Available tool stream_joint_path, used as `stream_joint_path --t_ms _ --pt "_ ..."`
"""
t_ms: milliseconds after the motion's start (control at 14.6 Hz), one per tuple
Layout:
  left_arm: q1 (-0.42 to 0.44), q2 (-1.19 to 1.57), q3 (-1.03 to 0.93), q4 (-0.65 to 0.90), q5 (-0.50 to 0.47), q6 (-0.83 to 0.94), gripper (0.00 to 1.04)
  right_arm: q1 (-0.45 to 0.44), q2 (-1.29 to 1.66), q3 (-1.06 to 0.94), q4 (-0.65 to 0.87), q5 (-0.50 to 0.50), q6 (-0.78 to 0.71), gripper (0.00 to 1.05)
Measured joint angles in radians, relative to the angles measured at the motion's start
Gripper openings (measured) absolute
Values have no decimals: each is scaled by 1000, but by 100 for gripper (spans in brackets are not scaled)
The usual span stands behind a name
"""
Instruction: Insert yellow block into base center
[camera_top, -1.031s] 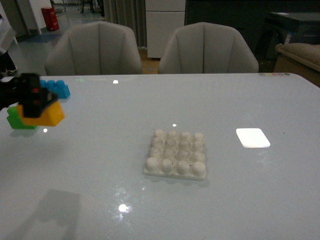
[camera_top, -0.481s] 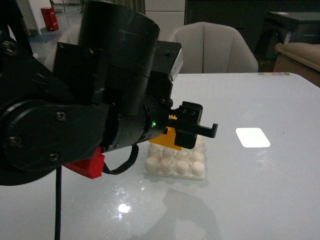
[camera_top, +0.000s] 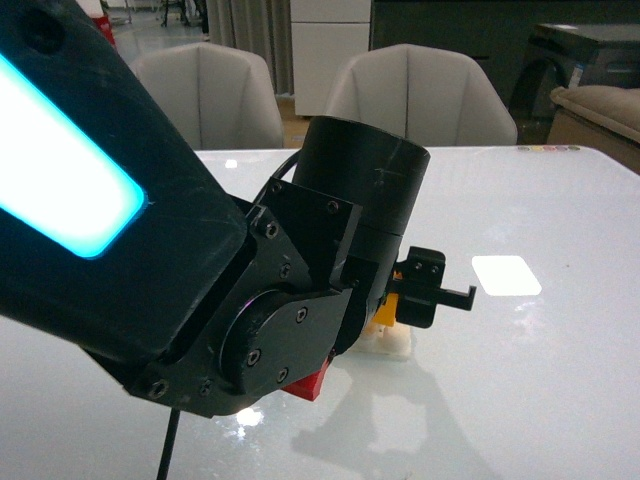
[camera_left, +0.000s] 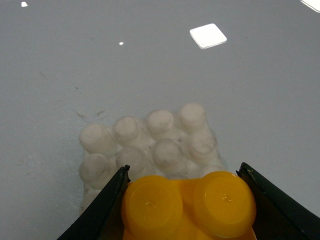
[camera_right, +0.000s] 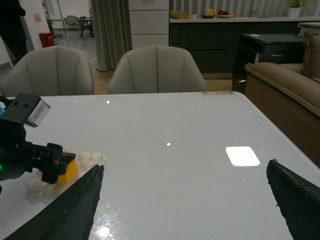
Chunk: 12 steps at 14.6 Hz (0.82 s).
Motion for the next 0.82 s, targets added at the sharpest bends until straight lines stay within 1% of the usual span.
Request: stream_joint_path --t_ms 206,344,550,824 --pt "2 60 66 -13 -60 -39 59 0 0 0 0 0 0 98" --pt "3 84 80 -11 -83 -69 59 0 0 0 0 0 0 98" --pt "14 84 78 -18 -96 -122 59 0 0 0 0 0 0 98" --pt "14 95 56 45 -92 -158 59 0 0 0 0 0 0 98"
